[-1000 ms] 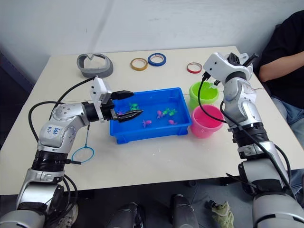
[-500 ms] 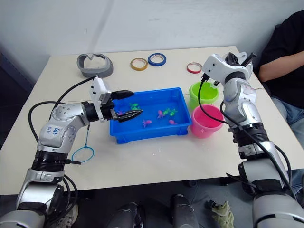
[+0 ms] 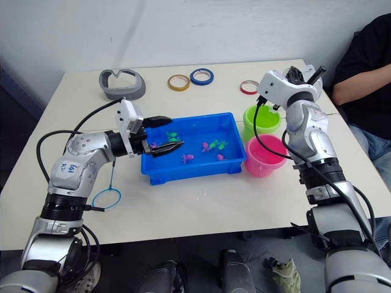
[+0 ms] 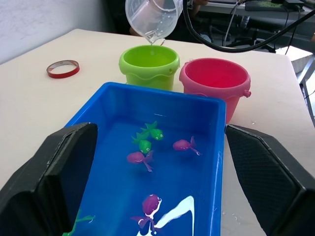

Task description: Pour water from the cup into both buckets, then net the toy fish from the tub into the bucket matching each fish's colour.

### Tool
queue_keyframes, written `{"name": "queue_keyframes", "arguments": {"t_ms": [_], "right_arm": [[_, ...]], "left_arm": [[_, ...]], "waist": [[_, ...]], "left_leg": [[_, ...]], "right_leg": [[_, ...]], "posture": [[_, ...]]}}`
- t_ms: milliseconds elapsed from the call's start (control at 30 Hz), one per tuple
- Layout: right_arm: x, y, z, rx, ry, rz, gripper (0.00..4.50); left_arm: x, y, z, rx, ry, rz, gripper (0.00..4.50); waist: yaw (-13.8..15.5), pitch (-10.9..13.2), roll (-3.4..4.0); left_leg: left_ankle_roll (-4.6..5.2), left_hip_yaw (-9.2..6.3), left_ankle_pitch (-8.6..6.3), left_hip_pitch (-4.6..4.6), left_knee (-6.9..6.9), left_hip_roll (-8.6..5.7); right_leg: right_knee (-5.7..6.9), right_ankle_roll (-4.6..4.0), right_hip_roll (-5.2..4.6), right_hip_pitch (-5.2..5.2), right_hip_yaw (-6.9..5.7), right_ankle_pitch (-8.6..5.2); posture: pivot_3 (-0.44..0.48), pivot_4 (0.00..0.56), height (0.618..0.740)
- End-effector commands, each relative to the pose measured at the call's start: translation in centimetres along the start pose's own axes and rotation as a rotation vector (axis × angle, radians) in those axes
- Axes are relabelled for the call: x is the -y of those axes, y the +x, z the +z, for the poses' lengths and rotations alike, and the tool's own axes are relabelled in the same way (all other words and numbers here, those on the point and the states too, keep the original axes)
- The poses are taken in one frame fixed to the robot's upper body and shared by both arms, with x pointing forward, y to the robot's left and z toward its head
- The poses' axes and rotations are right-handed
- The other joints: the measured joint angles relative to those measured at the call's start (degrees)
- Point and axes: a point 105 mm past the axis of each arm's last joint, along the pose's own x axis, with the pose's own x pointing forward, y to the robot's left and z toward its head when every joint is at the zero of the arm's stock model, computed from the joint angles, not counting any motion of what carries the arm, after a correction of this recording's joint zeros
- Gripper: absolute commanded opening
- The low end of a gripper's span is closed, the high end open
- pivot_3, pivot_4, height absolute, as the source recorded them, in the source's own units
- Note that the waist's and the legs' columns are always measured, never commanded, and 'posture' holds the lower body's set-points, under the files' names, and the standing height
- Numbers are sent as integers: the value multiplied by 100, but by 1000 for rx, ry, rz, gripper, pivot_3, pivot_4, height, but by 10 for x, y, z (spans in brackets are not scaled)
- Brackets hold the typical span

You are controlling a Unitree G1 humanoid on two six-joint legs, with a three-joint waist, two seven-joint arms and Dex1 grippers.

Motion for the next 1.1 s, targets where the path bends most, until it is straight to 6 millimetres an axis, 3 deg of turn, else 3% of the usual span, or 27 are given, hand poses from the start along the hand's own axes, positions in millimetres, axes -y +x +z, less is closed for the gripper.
{"name": "queue_keyframes", "arguments": {"t_ms": [33,167,433,567,700,900,1100], "right_arm": [[22,2,6,24,-21,-60,75],[22,2,2,-2,53,-61,75],[42,-10,-35,-171,553,-154,75],[55,-34,-59,-221,805,-213,75],[60,-73,-87,-289,1052,-284,75],[34,-123,-126,-430,1297,-378,75],[-6,-132,-142,-506,1446,-380,75]], "left_arm": [[-2,-3,7,18,29,11,4500],[-1,-2,9,29,26,10,4500],[2,0,20,105,-30,-29,4500],[9,1,27,149,-64,-80,4500],[18,2,26,161,-79,-135,4500],[29,2,27,176,-118,-204,4500],[39,0,23,176,-146,-262,4500]], "waist": [[0,0,0],[0,0,0],[12,0,0],[28,0,0],[39,0,0],[13,0,0],[-12,0,0]], "left_leg": [[0,0,0,0,0,0],[0,0,0,0,0,0],[1,-1,2,-1,1,0],[1,-11,2,-5,0,1],[1,-18,2,-8,-1,0],[2,-11,3,1,-1,0],[0,16,5,26,-3,-4]], "right_leg": [[0,0,0,0,0,0],[0,0,0,0,0,0],[2,0,-1,0,0,0],[0,0,-2,1,3,0],[-2,0,-2,3,3,0],[6,0,3,2,5,0],[5,0,5,2,14,0]], "posture": [[0,150,713],[0,150,713],[0,150,713],[0,150,713],[0,150,713],[0,150,713],[0,150,713]]}}
